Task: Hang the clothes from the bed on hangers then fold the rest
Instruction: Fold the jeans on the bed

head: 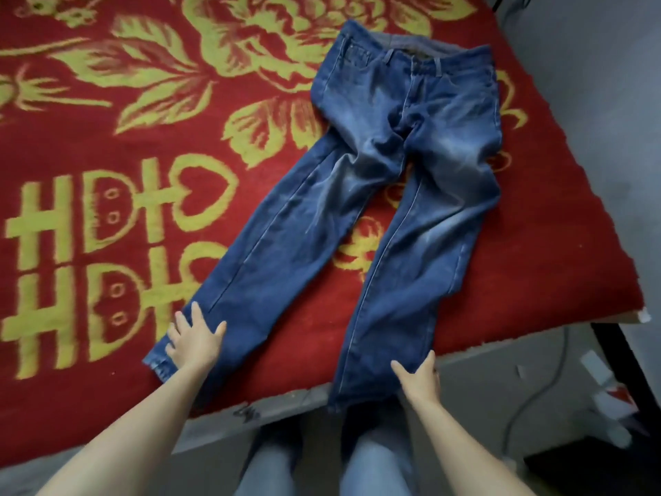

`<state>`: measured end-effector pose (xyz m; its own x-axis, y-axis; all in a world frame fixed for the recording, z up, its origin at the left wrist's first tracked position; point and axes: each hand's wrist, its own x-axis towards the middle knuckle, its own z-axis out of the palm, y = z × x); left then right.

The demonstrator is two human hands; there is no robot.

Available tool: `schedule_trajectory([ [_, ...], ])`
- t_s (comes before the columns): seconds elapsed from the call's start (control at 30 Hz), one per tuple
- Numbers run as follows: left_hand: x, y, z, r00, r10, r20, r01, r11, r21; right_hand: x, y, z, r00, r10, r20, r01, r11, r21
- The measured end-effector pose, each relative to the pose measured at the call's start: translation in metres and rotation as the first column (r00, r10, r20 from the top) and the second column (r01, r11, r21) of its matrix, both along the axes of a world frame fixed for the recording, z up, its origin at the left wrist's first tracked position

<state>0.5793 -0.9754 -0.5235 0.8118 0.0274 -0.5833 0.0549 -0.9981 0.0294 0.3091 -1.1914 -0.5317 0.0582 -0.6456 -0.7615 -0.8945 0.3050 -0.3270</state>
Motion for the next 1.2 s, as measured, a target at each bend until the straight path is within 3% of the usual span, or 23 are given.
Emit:
schedule_trajectory([
  [0.23, 0.032, 0.07, -0.04, 0.991, -0.119, -0.061, 0.119, 0.993, -0.001, -0.004, 0.048, -0.042, 0.899, -0.35, 0.264, 0.365, 0.931, -0.009],
  [0.33, 0.028, 0.084, -0.047, 0.98, -0.179, 0.088, 0.178, 0.984, 0.022, -0.008, 0.05, -0.054, 0.805, -0.531, 0.263, 0.544, 0.839, 0.028],
  [0.43, 0.024, 0.091, -0.043, 0.982, -0.066, 0.18, 0.088, 0.989, -0.12, -0.014, 0.057, -0.052, 0.837, -0.508, 0.203, 0.509, 0.859, 0.05],
  [0.57, 0.025, 0.107, -0.02, 0.981, 0.067, 0.183, -0.006, 0.948, -0.319, -0.02, 0.072, -0.035, 0.798, -0.54, 0.268, 0.562, 0.827, -0.005],
  [0.67, 0.024, 0.135, 0.002, 0.982, 0.172, 0.082, -0.12, 0.891, -0.438, -0.03, 0.09, -0.006, 0.759, -0.548, 0.352, 0.552, 0.828, 0.098],
  [0.77, 0.022, 0.17, 0.018, 0.957, 0.279, -0.085, -0.276, 0.771, -0.574, -0.044, 0.102, 0.016, 0.8, -0.479, 0.361, 0.493, 0.868, 0.059],
  [0.9, 0.004, 0.223, 0.022, 0.891, 0.421, -0.169, -0.435, 0.687, -0.581, -0.069, 0.121, 0.032, 0.834, -0.458, 0.307, 0.479, 0.878, 0.008],
  [1.07, -0.007, 0.233, -0.001, 0.868, 0.451, -0.21, -0.489, 0.7, -0.521, -0.078, 0.152, 0.041, 0.837, -0.488, 0.247, 0.481, 0.872, 0.094],
  [1.13, -0.004, 0.233, -0.01, 0.863, 0.464, -0.202, -0.498, 0.707, -0.502, -0.07, 0.161, 0.048, 0.865, -0.45, 0.223, 0.465, 0.885, -0.02],
  [1.2, -0.002, 0.234, -0.012, 0.911, 0.403, -0.089, -0.403, 0.821, -0.404, -0.055, 0.17, 0.059, 0.922, -0.363, 0.134, 0.385, 0.895, -0.224],
])
